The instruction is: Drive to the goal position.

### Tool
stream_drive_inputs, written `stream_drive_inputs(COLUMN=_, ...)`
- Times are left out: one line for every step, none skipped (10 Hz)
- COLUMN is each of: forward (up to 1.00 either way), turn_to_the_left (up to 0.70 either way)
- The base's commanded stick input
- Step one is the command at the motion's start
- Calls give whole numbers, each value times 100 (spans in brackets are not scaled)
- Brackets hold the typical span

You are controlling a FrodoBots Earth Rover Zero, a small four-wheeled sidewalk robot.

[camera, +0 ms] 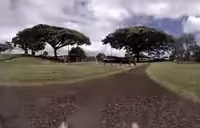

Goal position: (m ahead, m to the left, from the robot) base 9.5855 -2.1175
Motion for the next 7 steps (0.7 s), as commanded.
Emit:
stream_drive_inputs(forward=85, turn_to_the_left=0)
stream_drive_inputs(forward=85, turn_to_the_left=0)
stream_drive_inputs(forward=85, turn_to_the_left=0)
stream_drive_inputs(forward=85, turn_to_the_left=0)
stream_drive_inputs(forward=85, turn_to_the_left=0)
stream_drive_inputs(forward=85, turn_to_the_left=0)
stream_drive_inputs(forward=85, turn_to_the_left=0)
